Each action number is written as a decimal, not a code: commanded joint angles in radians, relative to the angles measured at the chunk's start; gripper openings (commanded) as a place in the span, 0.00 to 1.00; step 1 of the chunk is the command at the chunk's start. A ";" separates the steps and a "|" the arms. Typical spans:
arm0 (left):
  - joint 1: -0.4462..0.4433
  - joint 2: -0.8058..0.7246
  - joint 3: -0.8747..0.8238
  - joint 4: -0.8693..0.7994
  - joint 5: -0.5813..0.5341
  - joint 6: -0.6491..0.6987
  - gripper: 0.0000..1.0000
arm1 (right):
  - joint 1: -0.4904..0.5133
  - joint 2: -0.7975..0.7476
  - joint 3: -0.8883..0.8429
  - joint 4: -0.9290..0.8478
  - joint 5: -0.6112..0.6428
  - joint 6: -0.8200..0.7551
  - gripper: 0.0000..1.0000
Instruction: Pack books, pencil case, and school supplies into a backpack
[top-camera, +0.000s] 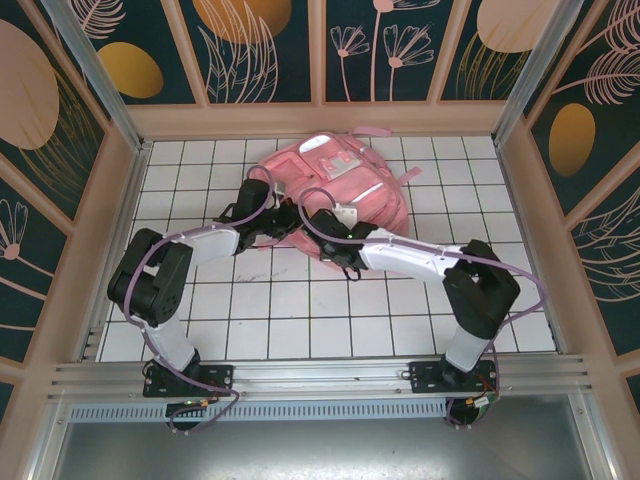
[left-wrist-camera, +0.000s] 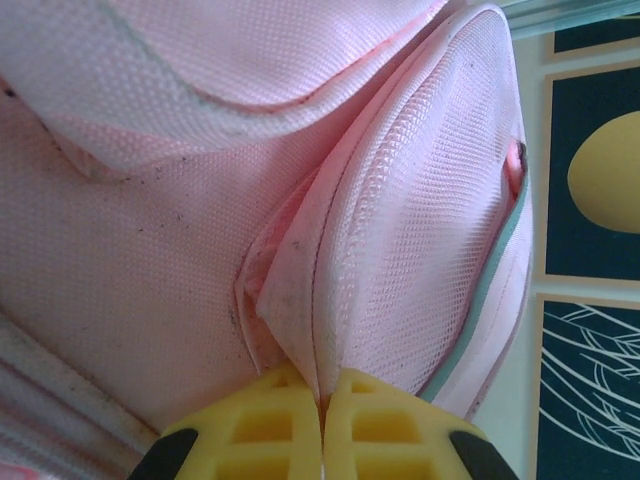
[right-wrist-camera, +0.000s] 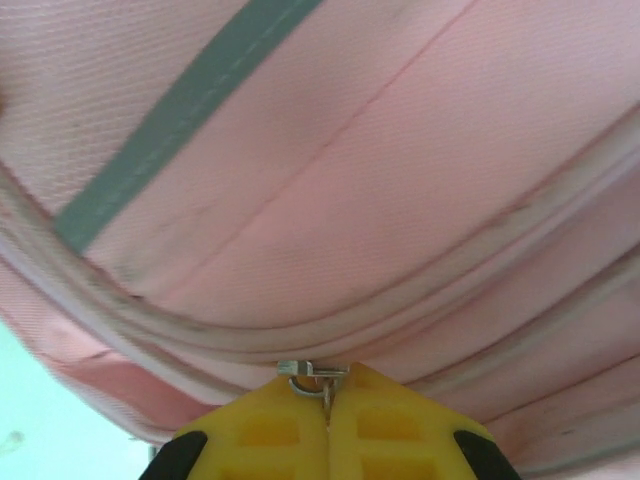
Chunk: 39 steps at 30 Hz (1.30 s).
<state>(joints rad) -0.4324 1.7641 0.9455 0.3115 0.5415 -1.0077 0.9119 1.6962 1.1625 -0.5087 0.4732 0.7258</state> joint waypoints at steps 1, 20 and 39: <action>0.059 -0.074 -0.023 -0.062 -0.080 0.085 0.00 | -0.050 -0.105 -0.076 -0.005 0.109 -0.122 0.00; 0.240 -0.271 -0.098 -0.279 -0.193 0.188 0.60 | -0.049 -0.043 0.010 0.361 -0.394 -0.303 0.00; 0.258 -0.390 -0.280 -0.103 0.012 -0.039 0.54 | -0.005 0.139 0.184 0.450 -0.597 -0.267 0.00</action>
<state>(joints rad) -0.1757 1.3533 0.6319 0.1314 0.5228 -1.0103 0.8928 1.8416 1.3197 -0.1291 -0.0803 0.4473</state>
